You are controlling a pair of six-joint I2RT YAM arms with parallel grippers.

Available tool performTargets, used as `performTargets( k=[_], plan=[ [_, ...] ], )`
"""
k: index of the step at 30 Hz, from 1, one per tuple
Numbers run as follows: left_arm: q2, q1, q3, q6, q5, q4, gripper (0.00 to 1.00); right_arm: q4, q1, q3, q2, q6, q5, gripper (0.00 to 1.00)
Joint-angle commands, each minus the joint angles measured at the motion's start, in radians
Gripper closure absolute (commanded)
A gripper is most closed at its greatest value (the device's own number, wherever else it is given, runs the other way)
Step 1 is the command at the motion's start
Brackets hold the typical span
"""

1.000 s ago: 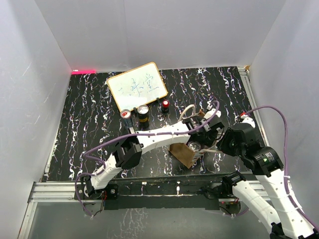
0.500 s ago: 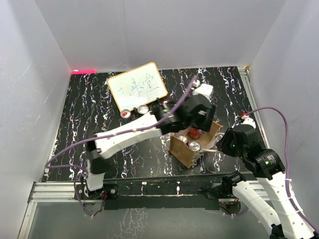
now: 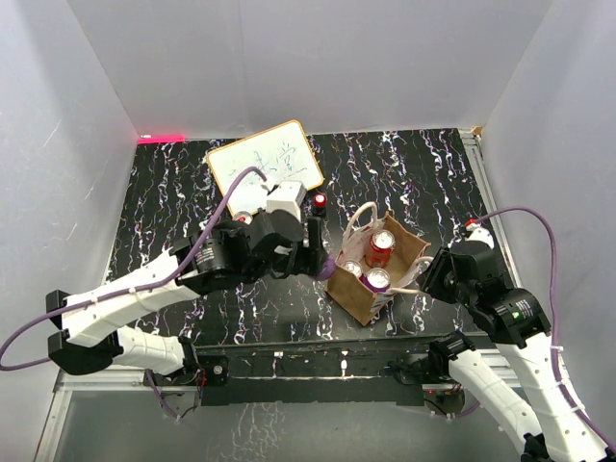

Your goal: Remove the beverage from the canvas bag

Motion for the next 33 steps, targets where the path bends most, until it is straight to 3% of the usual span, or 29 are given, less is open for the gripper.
performTargets(
  k=[1,7,14,21,26,33],
  plan=[
    [-0.099,0.001,-0.087,-0.111,-0.103,-0.147,0.97,0.048,0.007,-0.007,-0.013,-0.001,0.012,0.68],
    [-0.111,0.005,-0.269,-0.175,-0.132,-0.281,0.95,0.047,0.006,-0.008,-0.008,0.009,0.018,0.67],
    [0.005,0.074,-0.351,-0.167,-0.125,-0.258,1.0,0.048,0.007,-0.009,-0.029,0.02,0.03,0.66],
    [0.012,0.365,-0.391,-0.163,-0.203,-0.323,1.0,0.046,0.007,-0.011,-0.024,0.017,0.019,0.66],
    [-0.011,0.549,-0.371,-0.14,-0.308,-0.256,1.0,0.045,0.006,-0.013,-0.032,0.023,0.024,0.66],
    [0.098,0.744,-0.35,-0.197,-0.337,-0.134,1.0,0.036,0.007,-0.014,-0.031,0.032,0.027,0.65]
  ],
)
